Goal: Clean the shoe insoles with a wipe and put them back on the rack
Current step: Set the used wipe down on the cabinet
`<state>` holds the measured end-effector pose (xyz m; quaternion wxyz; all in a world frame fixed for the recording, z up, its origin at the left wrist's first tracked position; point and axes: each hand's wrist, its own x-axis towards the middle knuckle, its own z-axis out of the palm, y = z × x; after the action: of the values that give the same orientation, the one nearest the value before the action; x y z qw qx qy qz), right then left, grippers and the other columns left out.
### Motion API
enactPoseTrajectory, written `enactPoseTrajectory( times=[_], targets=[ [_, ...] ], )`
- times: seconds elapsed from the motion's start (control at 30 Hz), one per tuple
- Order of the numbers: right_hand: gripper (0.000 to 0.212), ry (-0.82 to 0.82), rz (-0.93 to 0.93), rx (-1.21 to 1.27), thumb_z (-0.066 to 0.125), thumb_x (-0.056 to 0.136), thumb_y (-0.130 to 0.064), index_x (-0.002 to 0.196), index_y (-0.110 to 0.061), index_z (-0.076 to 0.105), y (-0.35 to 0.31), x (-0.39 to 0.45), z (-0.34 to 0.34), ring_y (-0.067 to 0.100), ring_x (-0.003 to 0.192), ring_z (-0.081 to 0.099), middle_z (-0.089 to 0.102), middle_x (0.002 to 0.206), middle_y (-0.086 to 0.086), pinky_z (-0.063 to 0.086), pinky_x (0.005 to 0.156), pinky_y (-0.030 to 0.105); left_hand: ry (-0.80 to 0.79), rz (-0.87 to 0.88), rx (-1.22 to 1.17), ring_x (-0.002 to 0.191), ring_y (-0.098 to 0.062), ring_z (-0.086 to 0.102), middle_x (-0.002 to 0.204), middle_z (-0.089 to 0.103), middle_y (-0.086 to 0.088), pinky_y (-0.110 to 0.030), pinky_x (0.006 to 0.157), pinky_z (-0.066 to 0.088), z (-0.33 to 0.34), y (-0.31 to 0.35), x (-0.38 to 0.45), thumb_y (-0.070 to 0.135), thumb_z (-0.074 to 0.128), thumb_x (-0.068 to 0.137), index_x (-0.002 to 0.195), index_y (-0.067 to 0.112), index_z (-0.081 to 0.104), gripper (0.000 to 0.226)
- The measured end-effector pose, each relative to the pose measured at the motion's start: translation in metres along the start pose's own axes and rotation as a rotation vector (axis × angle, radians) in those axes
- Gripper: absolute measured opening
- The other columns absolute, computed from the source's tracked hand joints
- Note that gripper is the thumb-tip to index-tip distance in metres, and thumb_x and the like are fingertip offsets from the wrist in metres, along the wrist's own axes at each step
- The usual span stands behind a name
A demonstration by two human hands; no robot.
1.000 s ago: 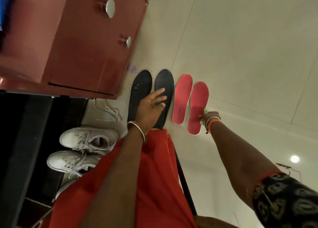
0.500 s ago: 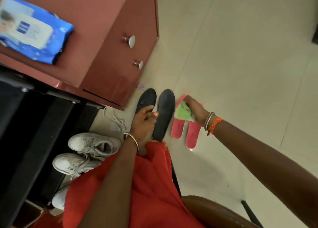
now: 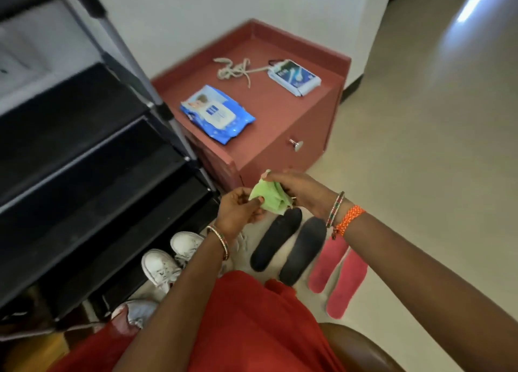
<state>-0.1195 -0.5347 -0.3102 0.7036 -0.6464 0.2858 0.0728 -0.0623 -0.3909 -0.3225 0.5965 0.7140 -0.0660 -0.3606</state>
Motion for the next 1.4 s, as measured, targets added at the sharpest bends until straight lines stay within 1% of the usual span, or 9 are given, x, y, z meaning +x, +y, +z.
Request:
enactPoseTrajectory(
  times=[0.13, 0.23, 0.37, 0.5, 0.6, 0.73, 0.83, 0.93, 1.4],
  targets=[
    [0.044, 0.039, -0.175, -0.405, 0.069, 0.081, -0.027, 0.119, -0.015, 0.051, -0.025, 0.004, 0.021, 0.019, 0.097, 0.063, 0.063, 0.109, 0.003, 0.053, 0.081, 0.035, 0.062, 0.077, -0.071, 0.042, -0.006, 0.057, 0.053, 0.061, -0.001, -0.02, 0.048, 0.052, -0.018, 0.023, 0.003, -0.009, 0.053, 0.09, 0.077, 0.004, 0.053, 0.018],
    [0.018, 0.11, -0.259, -0.507, 0.058, 0.086, -0.013, 0.103, -0.012, 0.06, -0.031, 0.01, 0.03, 0.021, 0.087, 0.063, 0.066, 0.099, 0.005, 0.053, 0.08, 0.038, 0.018, 0.114, -0.059, 0.045, -0.005, 0.058, 0.062, 0.06, -0.007, -0.02, 0.053, 0.054, -0.025, 0.035, 0.006, -0.01, 0.052, 0.089, 0.077, 0.003, 0.053, 0.017],
    [0.008, 0.092, -0.118, -0.244, 0.058, 0.088, -0.007, 0.093, -0.007, 0.065, -0.05, 0.026, 0.024, 0.013, 0.065, 0.058, 0.064, 0.083, 0.008, 0.047, 0.054, 0.021, 0.011, 0.172, 0.049, 0.048, -0.005, 0.061, 0.072, 0.058, -0.012, -0.022, 0.053, 0.054, -0.037, 0.052, 0.028, -0.011, 0.052, 0.089, 0.078, 0.003, 0.051, 0.018],
    [0.022, 0.017, 0.082, 0.209, 0.062, 0.089, -0.012, 0.108, -0.002, 0.06, -0.061, 0.048, 0.005, 0.023, 0.089, 0.066, 0.068, 0.103, 0.014, 0.057, 0.072, 0.032, 0.051, 0.189, 0.234, 0.055, -0.013, 0.064, 0.076, 0.059, -0.013, -0.027, 0.056, 0.058, -0.055, 0.064, 0.062, -0.007, 0.056, 0.087, 0.083, 0.003, 0.054, 0.011],
    [0.021, 0.341, -0.009, 0.287, 0.06, 0.09, -0.012, 0.104, 0.003, 0.059, -0.058, 0.068, 0.001, 0.022, 0.084, 0.063, 0.066, 0.094, 0.016, 0.054, 0.063, 0.031, 0.121, 0.246, 0.338, 0.062, -0.02, 0.062, 0.073, 0.059, -0.012, -0.032, 0.063, 0.059, -0.06, 0.064, 0.081, -0.007, 0.055, 0.085, 0.087, 0.005, 0.059, 0.013],
    [0.02, 0.824, -0.513, -0.12, 0.052, 0.089, -0.005, 0.085, -0.008, 0.072, -0.04, 0.086, 0.009, -0.001, 0.049, 0.044, 0.051, 0.057, -0.006, 0.038, 0.052, 0.029, 0.253, 0.498, 0.626, 0.089, -0.018, 0.062, 0.099, 0.066, -0.01, -0.016, 0.081, 0.047, -0.062, 0.06, 0.1, -0.006, 0.048, 0.087, 0.114, 0.001, 0.063, 0.032],
    [0.042, 0.551, -0.637, -0.6, 0.049, 0.084, 0.002, 0.119, -0.016, 0.065, -0.023, 0.105, 0.021, 0.009, 0.105, 0.06, 0.068, 0.114, 0.001, 0.043, 0.094, 0.023, 0.229, 0.552, 0.718, 0.106, -0.022, 0.061, 0.115, 0.065, -0.013, -0.015, 0.092, 0.04, -0.064, 0.057, 0.112, -0.006, 0.048, 0.089, 0.119, 0.001, 0.062, 0.035],
    [0.049, 0.295, -0.491, -1.077, 0.045, 0.091, -0.009, 0.14, -0.018, 0.043, -0.011, 0.136, 0.031, 0.023, 0.139, 0.029, 0.038, 0.148, 0.006, 0.015, 0.114, 0.032, 0.227, 0.553, 0.625, 0.108, -0.017, 0.06, 0.117, 0.065, -0.013, -0.012, 0.093, 0.04, -0.068, 0.053, 0.12, -0.009, 0.05, 0.087, 0.118, -0.001, 0.062, 0.035],
    [0.052, 0.327, -0.462, -1.297, 0.038, 0.087, -0.04, 0.133, -0.018, 0.048, -0.045, 0.154, 0.039, 0.024, 0.135, 0.03, 0.041, 0.144, 0.003, 0.006, 0.11, 0.056, 0.209, 0.504, 0.499, 0.102, -0.014, 0.059, 0.11, 0.064, -0.01, -0.012, 0.09, 0.042, -0.068, 0.049, 0.118, -0.012, 0.045, 0.087, 0.116, -0.001, 0.061, 0.035]
  ],
)
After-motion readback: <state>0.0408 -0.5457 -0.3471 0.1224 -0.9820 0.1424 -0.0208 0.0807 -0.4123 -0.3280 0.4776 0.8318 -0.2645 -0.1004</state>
